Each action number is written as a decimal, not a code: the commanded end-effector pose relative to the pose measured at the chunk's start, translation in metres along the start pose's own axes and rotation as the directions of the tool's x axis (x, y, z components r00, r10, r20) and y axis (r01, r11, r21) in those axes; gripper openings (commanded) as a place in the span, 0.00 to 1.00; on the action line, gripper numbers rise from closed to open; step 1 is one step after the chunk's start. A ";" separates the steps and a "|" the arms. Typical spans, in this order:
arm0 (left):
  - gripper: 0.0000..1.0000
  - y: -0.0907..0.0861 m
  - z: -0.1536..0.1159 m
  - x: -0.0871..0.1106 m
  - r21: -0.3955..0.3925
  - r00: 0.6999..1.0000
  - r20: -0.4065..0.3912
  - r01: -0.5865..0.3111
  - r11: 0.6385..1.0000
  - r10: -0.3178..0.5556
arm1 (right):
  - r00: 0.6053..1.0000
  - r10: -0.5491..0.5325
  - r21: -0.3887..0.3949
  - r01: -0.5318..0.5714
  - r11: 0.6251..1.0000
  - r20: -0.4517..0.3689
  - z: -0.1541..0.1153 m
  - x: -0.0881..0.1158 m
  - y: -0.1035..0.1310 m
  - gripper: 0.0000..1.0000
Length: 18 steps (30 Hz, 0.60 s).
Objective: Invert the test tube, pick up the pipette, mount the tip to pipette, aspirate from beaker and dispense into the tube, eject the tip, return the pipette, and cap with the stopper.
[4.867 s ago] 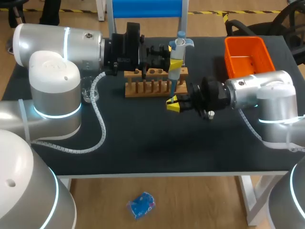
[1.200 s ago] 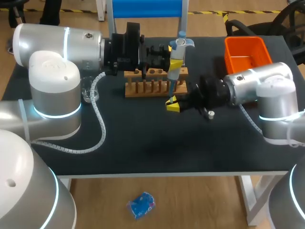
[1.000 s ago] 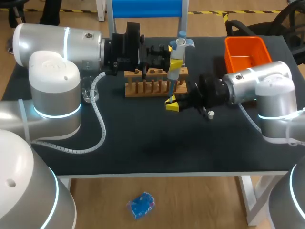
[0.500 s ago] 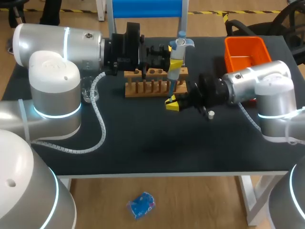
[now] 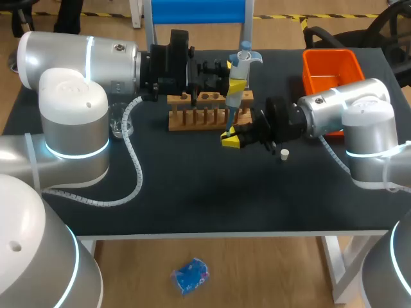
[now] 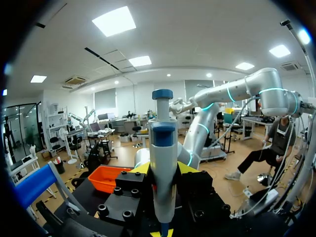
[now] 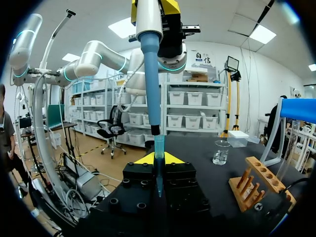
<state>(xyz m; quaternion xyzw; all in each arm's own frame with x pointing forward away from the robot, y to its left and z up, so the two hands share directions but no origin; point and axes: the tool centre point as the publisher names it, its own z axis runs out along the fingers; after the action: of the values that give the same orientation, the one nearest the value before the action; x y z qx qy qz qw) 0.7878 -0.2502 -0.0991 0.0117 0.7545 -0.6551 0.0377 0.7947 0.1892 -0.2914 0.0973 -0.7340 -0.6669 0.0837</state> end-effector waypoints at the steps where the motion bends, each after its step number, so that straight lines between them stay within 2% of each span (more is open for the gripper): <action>1: 0.00 0.002 0.000 0.001 0.003 1.000 0.002 -0.001 1.000 0.001 | 1.000 0.002 0.005 -0.002 1.000 -0.001 0.000 0.001 0.001 0.00; 18: 0.00 0.002 0.000 0.001 0.003 1.000 0.002 -0.001 1.000 0.001 | 1.000 0.015 0.007 -0.015 1.000 -0.005 0.000 -0.001 -0.002 0.00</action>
<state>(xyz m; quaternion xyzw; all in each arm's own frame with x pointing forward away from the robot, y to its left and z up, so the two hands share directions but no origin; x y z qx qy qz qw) 0.7877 -0.2500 -0.0999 0.0115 0.7549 -0.6546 0.0374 0.7937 0.1889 -0.2937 0.0924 -0.7363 -0.6643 0.0891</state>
